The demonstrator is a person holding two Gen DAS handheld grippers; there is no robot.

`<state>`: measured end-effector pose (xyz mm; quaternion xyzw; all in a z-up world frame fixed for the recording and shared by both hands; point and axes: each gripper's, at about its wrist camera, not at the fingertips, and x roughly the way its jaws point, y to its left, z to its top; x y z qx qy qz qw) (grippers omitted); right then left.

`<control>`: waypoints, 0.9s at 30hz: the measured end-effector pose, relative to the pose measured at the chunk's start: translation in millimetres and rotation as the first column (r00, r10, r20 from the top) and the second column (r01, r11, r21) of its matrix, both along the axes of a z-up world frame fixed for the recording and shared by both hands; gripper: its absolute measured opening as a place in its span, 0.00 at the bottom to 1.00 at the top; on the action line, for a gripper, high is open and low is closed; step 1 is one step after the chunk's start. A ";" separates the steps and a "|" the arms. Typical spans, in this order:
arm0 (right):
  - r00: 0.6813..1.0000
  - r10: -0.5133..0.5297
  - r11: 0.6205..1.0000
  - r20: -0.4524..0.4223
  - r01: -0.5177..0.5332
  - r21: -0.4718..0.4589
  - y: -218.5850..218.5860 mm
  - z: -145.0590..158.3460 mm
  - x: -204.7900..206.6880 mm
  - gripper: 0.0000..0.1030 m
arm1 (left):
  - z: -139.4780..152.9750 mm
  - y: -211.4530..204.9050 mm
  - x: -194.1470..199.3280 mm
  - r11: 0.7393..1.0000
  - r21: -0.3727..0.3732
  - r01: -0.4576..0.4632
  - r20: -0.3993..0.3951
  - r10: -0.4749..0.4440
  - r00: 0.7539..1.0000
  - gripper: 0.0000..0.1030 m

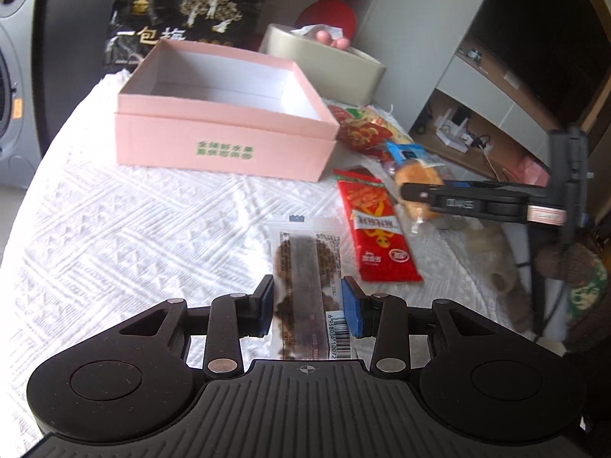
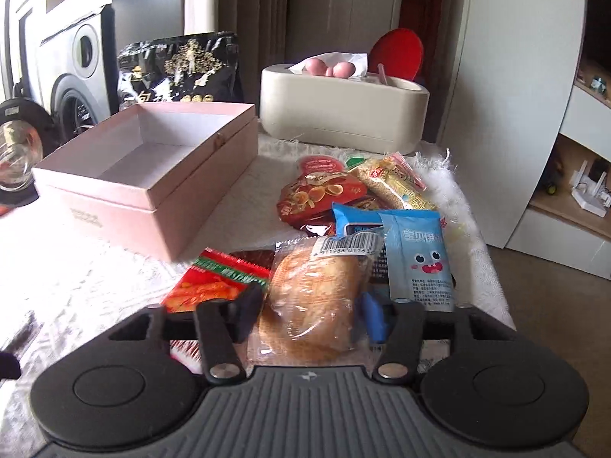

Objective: Organize snacks
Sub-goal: 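Lower the bread roll into the pink box and open the right gripper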

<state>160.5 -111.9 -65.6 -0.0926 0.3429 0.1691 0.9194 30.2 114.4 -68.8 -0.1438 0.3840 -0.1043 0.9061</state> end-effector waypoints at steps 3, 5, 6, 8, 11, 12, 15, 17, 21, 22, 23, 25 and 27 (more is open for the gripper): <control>0.998 0.060 0.998 -0.029 -0.059 0.037 -9.4 19.7 -23.5 0.50 | -1.4 5.9 -7.2 1.000 -0.005 0.013 -0.003 -0.013 1.000 0.41; 0.991 0.124 0.991 -0.048 -0.121 0.055 -11.8 32.3 -41.1 0.50 | -0.4 9.0 -11.6 1.000 -0.006 0.030 0.000 -0.030 1.000 0.41; 0.985 0.165 0.985 -0.055 -0.161 0.064 -11.2 39.5 -51.1 0.50 | 0.6 11.1 -14.2 0.999 -0.005 0.036 0.002 -0.036 0.999 0.41; 0.969 0.239 0.969 -0.056 -0.235 0.072 -5.3 50.6 -69.4 0.50 | 5.1 14.9 -17.8 0.999 -0.005 0.032 0.018 -0.032 0.999 0.41; 0.942 0.336 0.941 -0.009 -0.336 0.052 11.6 68.5 -95.5 0.50 | 23.7 26.9 -19.5 1.000 0.001 0.000 0.076 0.000 0.997 0.41; 0.932 0.362 0.931 0.014 -0.362 0.043 17.7 74.4 -101.7 0.50 | 33.4 31.0 -18.0 1.000 0.012 -0.016 0.109 0.015 0.994 0.41; 0.902 0.426 0.903 0.070 -0.428 0.030 33.7 89.3 -114.1 0.50 | 65.6 43.8 -4.8 0.997 0.043 -0.062 0.213 0.052 0.976 0.41; 0.885 0.456 0.887 0.096 -0.460 0.022 43.0 95.2 -117.9 0.50 | 84.9 51.6 13.1 0.993 0.056 -0.103 0.265 0.085 0.961 0.41; 0.873 0.470 0.880 0.127 -0.474 0.001 56.3 100.9 -113.3 0.50 | 108.1 66.8 73.1 0.990 0.037 -0.138 0.290 0.121 0.949 0.41; 0.876 0.466 0.883 0.127 -0.470 0.000 58.0 100.3 -110.0 0.50 | 106.9 67.8 89.6 0.986 0.037 -0.163 0.286 0.145 0.947 0.41; 0.878 0.463 0.884 0.124 -0.467 0.001 58.9 99.9 -106.7 0.50 | 102.8 68.2 105.1 0.981 0.042 -0.192 0.282 0.172 0.944 0.42; 0.883 0.455 0.889 0.119 -0.458 -0.001 59.5 98.1 -100.9 0.50 | 86.0 66.3 136.7 0.977 0.074 -0.202 0.244 0.179 0.953 0.44; 0.889 0.444 0.895 0.113 -0.446 -0.005 57.4 96.5 -97.5 0.50 | 60.9 63.2 164.2 0.971 0.127 -0.202 0.163 0.181 0.970 0.43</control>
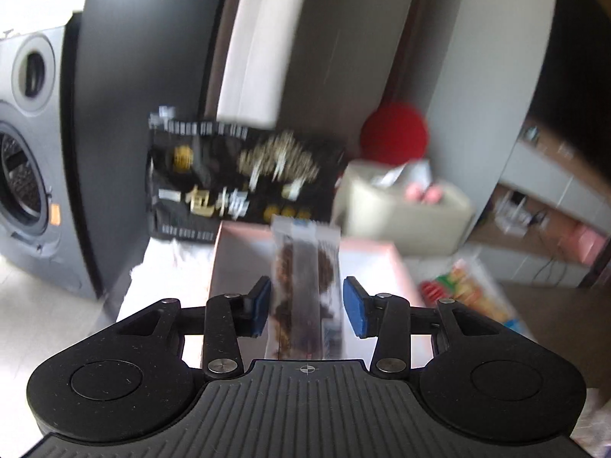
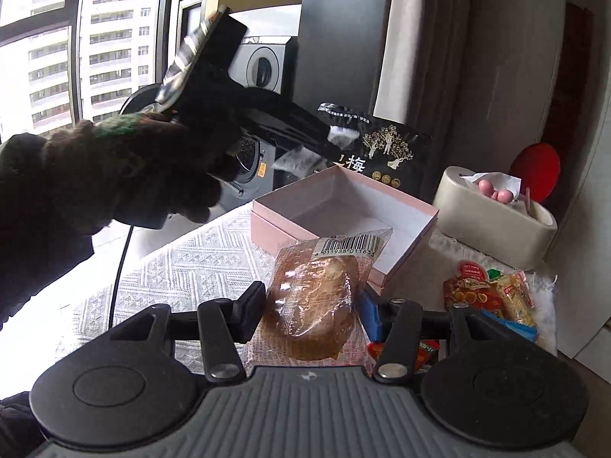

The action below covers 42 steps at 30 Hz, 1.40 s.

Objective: Organize snacks
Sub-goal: 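Lower the bread roll into the pink box and open the right gripper, then grasp the blue-and-white snack bag with the right gripper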

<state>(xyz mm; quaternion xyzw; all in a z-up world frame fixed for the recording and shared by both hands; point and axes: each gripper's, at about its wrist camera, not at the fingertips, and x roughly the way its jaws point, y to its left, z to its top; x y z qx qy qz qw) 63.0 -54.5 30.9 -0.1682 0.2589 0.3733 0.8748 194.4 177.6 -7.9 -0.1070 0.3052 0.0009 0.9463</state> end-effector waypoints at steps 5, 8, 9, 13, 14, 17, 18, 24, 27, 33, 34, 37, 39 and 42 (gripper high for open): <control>0.998 -0.054 0.999 -0.011 0.054 -0.003 -10.7 0.2 10.5 0.50 | -32.1 -6.2 10.9 0.995 0.097 -0.005 -0.051 0.010 0.999 0.44; 0.997 -0.080 0.997 -0.021 0.080 0.017 -15.6 7.3 20.0 0.50 | -29.9 -0.5 -3.5 0.998 0.066 0.004 -0.026 -0.002 1.000 0.44; 0.996 -0.087 0.996 -0.024 0.088 0.032 -16.0 11.9 25.5 0.50 | -27.4 4.8 -11.5 0.999 0.051 -0.010 -0.004 0.010 1.000 0.44; 0.991 -0.128 0.982 -0.042 0.133 0.132 -10.6 40.8 61.7 0.50 | -20.1 31.2 -44.9 0.994 -0.069 -0.089 0.052 0.093 0.994 0.43; 0.988 -0.148 0.974 -0.053 0.155 0.166 -6.4 48.9 76.2 0.50 | -19.8 35.7 -53.6 0.989 -0.105 -0.101 0.055 0.107 0.993 0.43; 0.976 -0.194 0.940 -0.095 0.213 0.266 14.5 67.2 125.3 0.59 | -17.7 36.0 -78.2 0.983 -0.149 -0.104 0.056 0.113 0.992 0.43; 0.975 -0.207 0.940 -0.076 0.220 0.260 25.2 68.2 138.1 0.77 | -16.8 31.7 -85.9 0.985 -0.144 -0.093 0.055 0.102 0.993 0.44; 0.970 -0.243 0.964 -0.012 0.243 0.105 46.1 38.1 165.0 0.81 | -26.0 0.7 -110.0 0.990 -0.139 0.032 0.026 -0.028 0.999 0.44; 0.959 -0.252 0.953 -0.126 0.269 0.137 9.1 21.2 162.3 0.81 | -38.2 -15.9 -103.4 0.984 -0.158 0.076 -0.016 -0.080 0.997 0.44; 0.913 -0.399 0.913 -0.088 0.404 0.053 -67.1 -9.4 151.5 0.81 | -53.6 -58.0 -90.1 0.973 -0.152 0.175 -0.073 -0.187 0.980 0.43; 0.904 -0.416 0.906 -0.101 0.422 0.047 -80.0 -14.6 151.3 0.81 | -55.2 -65.3 -88.5 0.969 -0.152 0.193 -0.074 -0.206 0.976 0.44; 0.880 -0.451 0.886 -0.145 0.462 0.047 -106.8 -29.5 149.0 0.81 | -56.0 -86.6 -84.8 0.961 -0.145 0.235 -0.083 -0.248 0.965 0.43; 0.873 -0.458 0.880 -0.170 0.472 0.050 -117.0 -38.4 148.7 0.81 | -55.9 -102.5 -81.9 0.957 -0.127 0.260 -0.089 -0.272 0.958 0.43; 0.868 -0.466 0.876 -0.171 0.480 0.051 -124.2 -50.1 141.2 0.81 | -57.0 -127.8 -79.4 0.953 -0.065 0.295 -0.093 -0.301 0.949 0.44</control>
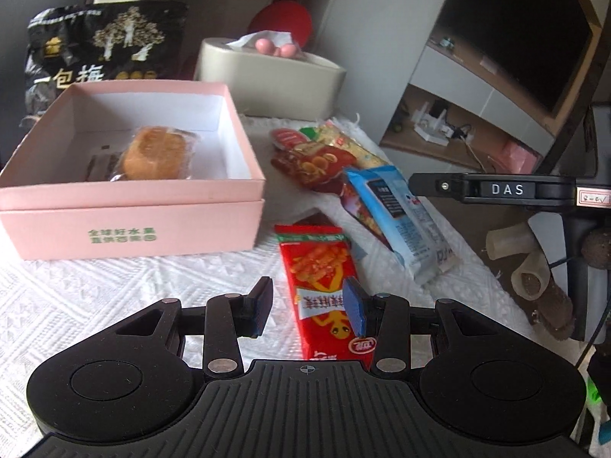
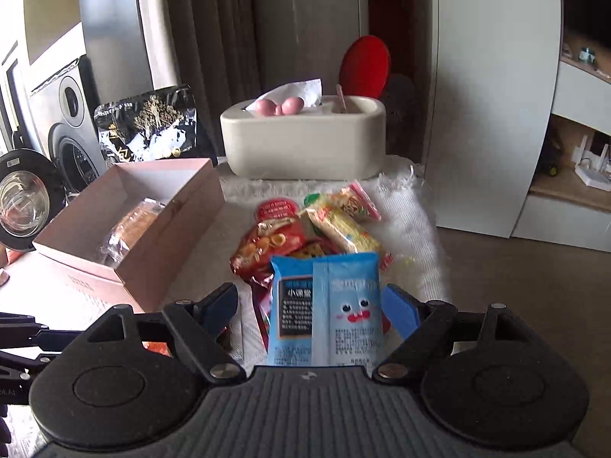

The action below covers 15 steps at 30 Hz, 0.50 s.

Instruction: Organize snacks

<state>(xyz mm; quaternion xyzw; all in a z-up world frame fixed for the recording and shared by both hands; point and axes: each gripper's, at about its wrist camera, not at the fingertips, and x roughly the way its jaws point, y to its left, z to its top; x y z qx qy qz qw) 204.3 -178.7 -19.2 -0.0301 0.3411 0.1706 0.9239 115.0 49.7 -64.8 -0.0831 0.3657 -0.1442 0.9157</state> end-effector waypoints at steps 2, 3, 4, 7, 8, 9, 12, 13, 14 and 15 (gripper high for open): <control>1.000 0.003 1.000 0.009 -0.003 -0.010 1.0 -4.2 -5.4 0.81 | -1.7 -16.0 2.5 0.998 0.061 0.008 0.015 -0.009 1.000 0.44; 1.000 0.007 1.000 0.015 -0.007 -0.016 2.1 -5.8 -9.2 0.81 | -2.6 -23.3 4.3 0.996 0.094 0.002 0.022 -0.004 1.000 0.44; 1.000 0.012 1.000 0.021 -0.011 -0.022 2.8 -7.1 -12.1 0.81 | -3.6 -29.3 6.7 0.993 0.116 -0.003 0.027 0.000 1.000 0.44; 0.999 0.023 0.999 0.038 -0.021 -0.043 4.0 -11.6 -19.8 0.81 | -7.6 -42.0 13.3 0.990 0.140 0.013 0.039 -0.018 0.999 0.44; 0.999 0.025 0.998 0.048 -0.022 -0.050 3.5 -12.9 -22.9 0.81 | -10.0 -45.3 15.6 0.988 0.153 0.018 0.038 -0.024 0.999 0.44; 0.998 0.026 0.998 0.058 -0.022 -0.058 3.2 -14.2 -25.0 0.81 | -13.3 -48.8 17.9 0.984 0.179 0.021 0.036 -0.028 0.999 0.44; 0.997 0.026 0.997 0.076 -0.020 -0.077 0.7 -20.5 -27.5 0.81 | -19.2 -53.3 17.3 0.966 0.257 0.011 0.061 -0.028 0.998 0.48; 0.997 0.027 0.997 0.071 -0.021 -0.076 -0.5 -23.5 -25.9 0.81 | -19.8 -52.3 17.2 0.963 0.268 0.007 0.058 -0.023 0.998 0.48; 0.998 0.024 0.997 0.061 -0.020 -0.071 -2.0 -26.9 -23.0 0.81 | -19.7 -49.3 17.8 0.965 0.262 0.007 0.051 -0.021 0.998 0.48; 0.999 0.013 0.998 0.045 -0.010 -0.065 -3.9 -31.4 -17.9 0.81 | -19.2 -45.6 17.3 0.968 0.250 0.007 0.044 -0.019 0.999 0.48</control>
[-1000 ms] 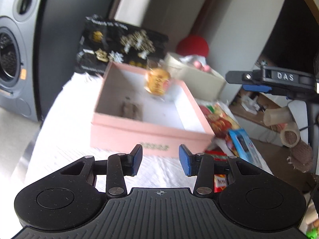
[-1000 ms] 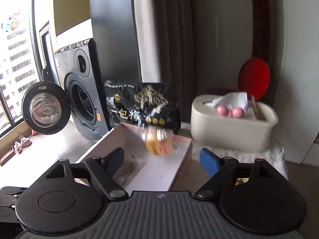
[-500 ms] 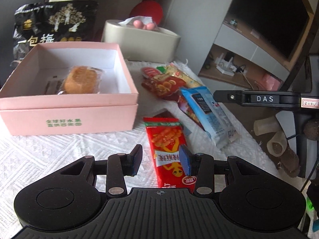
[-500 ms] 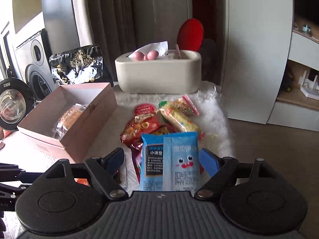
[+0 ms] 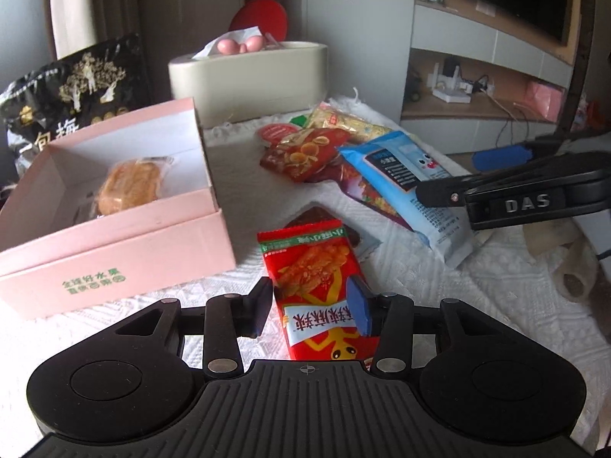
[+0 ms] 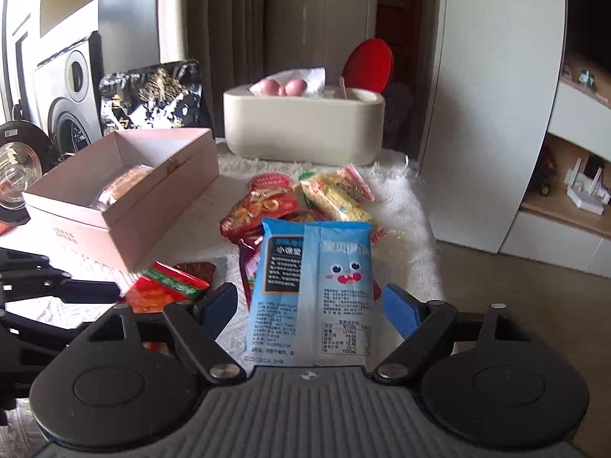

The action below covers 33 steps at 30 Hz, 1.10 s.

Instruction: Organize snacks

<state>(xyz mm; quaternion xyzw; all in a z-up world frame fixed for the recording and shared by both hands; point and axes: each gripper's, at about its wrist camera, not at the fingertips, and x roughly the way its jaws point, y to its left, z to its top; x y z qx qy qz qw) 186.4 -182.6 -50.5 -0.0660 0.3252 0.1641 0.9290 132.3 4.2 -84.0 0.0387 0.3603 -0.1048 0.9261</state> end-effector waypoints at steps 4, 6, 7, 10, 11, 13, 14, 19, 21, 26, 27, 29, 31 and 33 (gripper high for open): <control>0.993 -0.039 0.995 -0.110 0.049 0.081 -10.9 -19.1 22.4 0.81 | 1.5 11.2 -5.7 1.000 -0.002 -0.005 -0.014 0.005 1.000 0.48; 0.986 -0.037 0.984 -0.163 0.065 0.167 -16.0 -23.6 25.7 0.81 | 2.4 18.8 -10.8 1.000 -0.001 -0.009 -0.016 0.009 1.000 0.48; 0.985 -0.021 0.979 -0.171 0.055 0.196 -15.9 -24.5 24.0 0.81 | 3.0 23.0 -12.9 1.000 0.002 -0.017 -0.019 0.017 1.000 0.48; 0.985 0.053 0.985 -0.161 -0.025 0.170 -2.7 -24.2 11.6 0.76 | 4.7 37.8 -19.2 0.999 -0.008 -0.039 -0.036 0.038 0.999 0.48; 0.985 0.078 0.987 -0.156 -0.054 0.153 2.9 -23.9 6.0 0.75 | 5.4 42.9 -21.2 0.999 -0.025 -0.043 -0.044 0.042 0.998 0.44; 0.978 0.136 0.983 -0.155 -0.114 0.141 13.5 -21.7 -7.2 0.75 | 8.0 53.6 -24.7 0.995 -0.078 -0.055 -0.060 0.050 0.997 0.44; 0.974 0.162 0.979 -0.161 -0.138 0.147 17.5 -20.9 -13.7 0.74 | 9.8 56.8 -25.4 0.992 -0.109 -0.058 -0.065 0.051 0.997 0.44; 0.962 0.222 0.963 -0.161 -0.191 0.189 24.6 -10.3 -43.9 0.74 | 18.4 46.2 -23.8 0.986 -0.167 -0.026 -0.047 0.019 0.999 0.44; 0.972 0.196 0.968 -0.130 -0.170 0.187 19.5 -4.4 -54.2 0.74 | 20.1 32.7 -21.7 0.988 -0.153 -0.004 -0.026 0.000 1.000 0.44; 1.000 -0.007 0.993 -0.019 0.009 0.117 -3.1 0.7 -69.0 0.75 | 18.2 -7.9 -17.9 0.995 -0.073 0.068 0.018 -0.067 0.998 0.44; 0.999 -0.029 0.992 -0.014 0.030 0.120 -6.9 -0.5 -70.0 0.76 | 16.3 -15.5 -17.4 0.996 -0.042 0.079 0.023 -0.078 0.997 0.44; 0.998 -0.058 0.989 -0.024 0.061 0.132 -14.6 -6.1 -66.9 0.77 | 10.9 -27.9 -17.0 0.996 0.033 0.088 0.032 -0.089 0.996 0.46; 0.997 -0.069 0.986 -0.045 0.075 0.147 -19.0 -13.8 -65.2 0.77 | 5.0 -33.3 -17.3 0.991 0.116 0.073 0.041 -0.078 0.996 0.46; 0.996 -0.068 0.985 -0.061 0.077 0.156 -20.3 -20.7 -64.6 0.77 | 1.4 -31.7 -16.6 0.986 0.158 0.050 0.034 -0.056 0.998 0.48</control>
